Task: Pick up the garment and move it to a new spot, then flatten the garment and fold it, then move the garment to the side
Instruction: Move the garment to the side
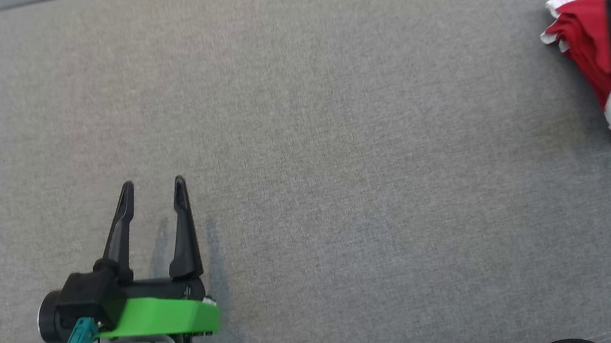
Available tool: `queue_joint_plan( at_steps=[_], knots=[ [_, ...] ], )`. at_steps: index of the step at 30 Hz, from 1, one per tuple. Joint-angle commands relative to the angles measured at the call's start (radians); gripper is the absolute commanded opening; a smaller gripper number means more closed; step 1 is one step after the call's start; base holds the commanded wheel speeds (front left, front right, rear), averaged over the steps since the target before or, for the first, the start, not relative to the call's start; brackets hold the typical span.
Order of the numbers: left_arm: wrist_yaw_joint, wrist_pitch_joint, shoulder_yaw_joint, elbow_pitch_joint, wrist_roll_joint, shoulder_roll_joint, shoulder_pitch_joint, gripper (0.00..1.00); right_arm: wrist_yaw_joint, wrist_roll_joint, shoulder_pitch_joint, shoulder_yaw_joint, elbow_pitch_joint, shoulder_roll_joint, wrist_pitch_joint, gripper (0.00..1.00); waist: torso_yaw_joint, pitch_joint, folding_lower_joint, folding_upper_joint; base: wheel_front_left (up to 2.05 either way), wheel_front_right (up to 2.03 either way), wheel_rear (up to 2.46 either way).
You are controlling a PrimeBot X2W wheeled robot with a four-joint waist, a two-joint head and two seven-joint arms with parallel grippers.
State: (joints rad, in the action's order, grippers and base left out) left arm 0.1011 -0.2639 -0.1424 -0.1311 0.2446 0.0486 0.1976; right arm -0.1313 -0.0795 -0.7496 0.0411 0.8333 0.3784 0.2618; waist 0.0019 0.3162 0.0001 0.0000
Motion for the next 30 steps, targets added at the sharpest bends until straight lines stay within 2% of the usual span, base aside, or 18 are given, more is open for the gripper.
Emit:
queue_joint_plan(
  at_steps=[1, 3, 7, 15, 20, 30],
  knots=[
    [-0.006, 0.001, 0.016, -0.006, 0.003, 0.004, -0.030, 1.00, 0.002, 0.012, 0.073, 0.015, -0.067, -0.053, 0.003, 1.00, -0.022, -0.103, -0.0001, 0.0000, 0.00, 0.00, 0.00],
    [-0.006, 0.001, 0.025, -0.009, -0.001, 0.004, -0.040, 1.00, 0.001, 0.020, 0.105, 0.011, -0.100, -0.076, 0.003, 1.00, -0.023, -0.118, -0.0001, 0.0000, 0.00, 0.00, 0.00],
    [-0.012, 0.001, 0.055, -0.024, 0.006, 0.004, -0.077, 1.00, 0.001, 0.009, 0.228, -0.005, -0.202, -0.162, 0.003, 1.00, -0.021, -0.170, -0.0001, 0.0000, 0.00, 0.00, 0.00],
    [-0.030, 0.001, 0.110, -0.065, 0.009, 0.004, -0.153, 1.00, 0.002, -0.035, 0.442, -0.005, -0.288, -0.285, 0.003, 1.00, -0.015, -0.270, -0.0001, 0.0000, 0.00, 0.00, 0.00],
    [-0.039, 0.001, 0.154, -0.095, 0.002, 0.004, -0.197, 1.00, 0.001, -0.040, 0.526, -0.014, -0.319, -0.319, 0.003, 1.00, -0.012, -0.320, -0.0001, 0.0000, 0.00, 0.00, 0.00],
    [-0.061, 0.001, 0.190, -0.119, 0.009, 0.004, -0.231, 1.00, 0.001, -0.025, 0.588, -0.026, -0.345, -0.326, 0.003, 1.00, -0.011, -0.338, -0.0001, 0.0000, 0.00, 0.00, 0.00]
  ],
)
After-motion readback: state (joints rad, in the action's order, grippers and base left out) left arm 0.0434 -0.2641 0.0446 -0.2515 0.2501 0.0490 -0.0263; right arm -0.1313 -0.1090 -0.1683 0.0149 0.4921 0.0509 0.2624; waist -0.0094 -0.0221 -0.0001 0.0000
